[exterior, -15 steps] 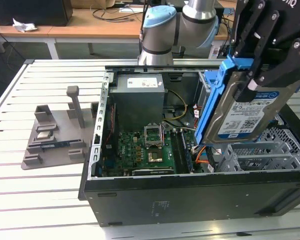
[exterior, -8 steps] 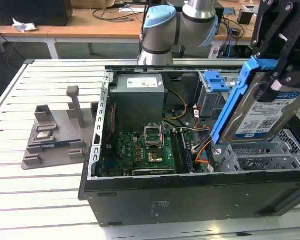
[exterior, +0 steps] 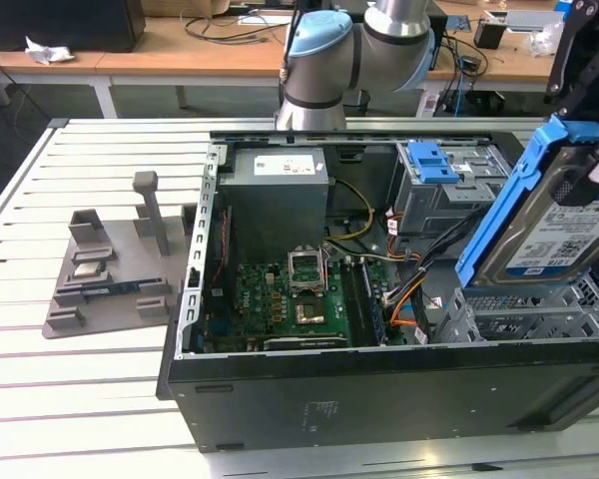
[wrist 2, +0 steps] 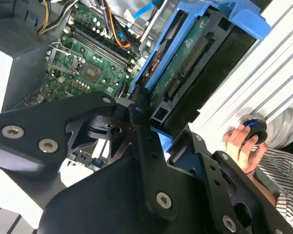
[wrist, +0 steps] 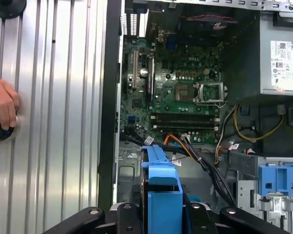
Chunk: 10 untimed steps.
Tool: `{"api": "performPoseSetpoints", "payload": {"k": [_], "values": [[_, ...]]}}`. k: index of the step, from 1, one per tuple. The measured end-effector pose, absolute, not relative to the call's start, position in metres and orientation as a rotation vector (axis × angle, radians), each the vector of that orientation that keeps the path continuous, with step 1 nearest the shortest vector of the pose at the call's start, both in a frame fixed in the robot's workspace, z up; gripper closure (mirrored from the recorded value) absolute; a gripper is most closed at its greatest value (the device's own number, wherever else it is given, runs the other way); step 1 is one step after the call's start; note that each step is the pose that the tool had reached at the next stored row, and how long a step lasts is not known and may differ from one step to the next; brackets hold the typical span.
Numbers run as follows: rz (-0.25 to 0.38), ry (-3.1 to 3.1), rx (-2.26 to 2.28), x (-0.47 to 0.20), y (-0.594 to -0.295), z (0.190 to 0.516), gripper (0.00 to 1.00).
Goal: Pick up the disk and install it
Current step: 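Pick up the disk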
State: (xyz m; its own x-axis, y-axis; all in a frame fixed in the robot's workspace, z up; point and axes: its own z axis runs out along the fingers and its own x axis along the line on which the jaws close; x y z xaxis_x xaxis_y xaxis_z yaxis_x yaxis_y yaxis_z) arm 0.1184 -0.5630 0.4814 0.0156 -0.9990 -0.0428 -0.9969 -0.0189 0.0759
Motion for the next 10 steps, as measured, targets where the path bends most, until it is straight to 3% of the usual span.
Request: {"api": "performPoseSetpoints", "payload": {"k": [10], "values": [[-0.133, -2.188, 2.215, 0.138, -0.563, 0.479, 0.63]]}}
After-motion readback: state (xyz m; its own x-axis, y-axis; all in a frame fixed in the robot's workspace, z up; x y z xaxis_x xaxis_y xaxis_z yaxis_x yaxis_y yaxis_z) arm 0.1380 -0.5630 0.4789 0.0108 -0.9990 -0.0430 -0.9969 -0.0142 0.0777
